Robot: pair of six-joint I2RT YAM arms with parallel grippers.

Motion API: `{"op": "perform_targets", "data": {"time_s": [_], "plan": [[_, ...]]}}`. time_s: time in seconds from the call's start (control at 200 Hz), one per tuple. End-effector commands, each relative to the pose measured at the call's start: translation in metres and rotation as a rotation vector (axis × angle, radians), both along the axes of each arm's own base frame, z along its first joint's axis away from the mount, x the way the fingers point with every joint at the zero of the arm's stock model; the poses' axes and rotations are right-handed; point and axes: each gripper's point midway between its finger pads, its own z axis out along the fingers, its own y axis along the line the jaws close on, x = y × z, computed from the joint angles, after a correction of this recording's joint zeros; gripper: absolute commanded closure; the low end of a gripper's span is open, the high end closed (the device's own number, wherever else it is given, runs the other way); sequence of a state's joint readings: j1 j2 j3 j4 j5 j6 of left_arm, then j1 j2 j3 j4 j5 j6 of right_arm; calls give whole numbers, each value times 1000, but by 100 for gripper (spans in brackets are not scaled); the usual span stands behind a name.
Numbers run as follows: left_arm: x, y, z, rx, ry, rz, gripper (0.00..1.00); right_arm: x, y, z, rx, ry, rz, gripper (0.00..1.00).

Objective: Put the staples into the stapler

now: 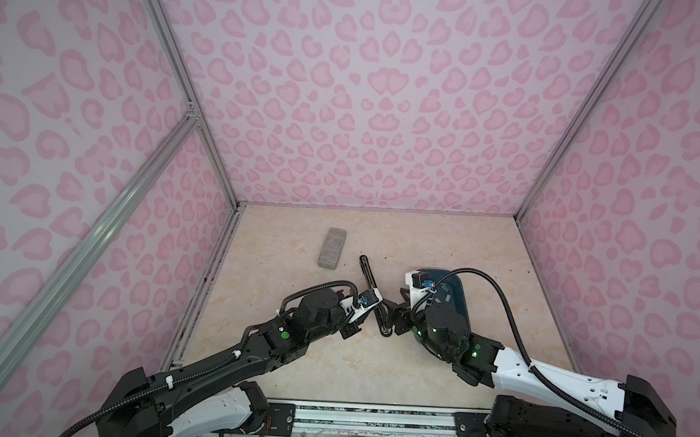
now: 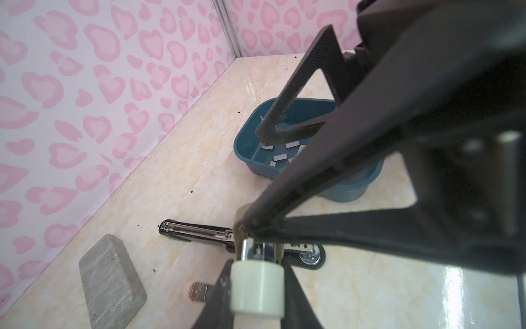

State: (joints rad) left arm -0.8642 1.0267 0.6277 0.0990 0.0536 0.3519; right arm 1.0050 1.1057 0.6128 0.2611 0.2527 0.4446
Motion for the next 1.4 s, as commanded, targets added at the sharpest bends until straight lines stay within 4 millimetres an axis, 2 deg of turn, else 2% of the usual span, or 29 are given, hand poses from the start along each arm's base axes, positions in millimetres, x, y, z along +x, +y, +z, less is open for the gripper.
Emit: {"op": "perform_targets", "data": {"time_s": [0.0,0.135,0.7,1.19,1.395], "plan": [[-5,-2,10,-31,-33,-32,96,8,-6,-3,-7,-14,-58,20],[-14,-5,12,-45,-36,-85,96,12,-3,-8,-28,-8,-69,20],[-17,4,26,-85,-60,-58,96,22,-9,-19,-61,6,-125,21],[-27,24,51,-189,-131,-24,96,19,15,-32,-82,26,-24,20],[-31,27,56,-207,-145,-28,96,13,27,-31,-74,17,21,20]]}}
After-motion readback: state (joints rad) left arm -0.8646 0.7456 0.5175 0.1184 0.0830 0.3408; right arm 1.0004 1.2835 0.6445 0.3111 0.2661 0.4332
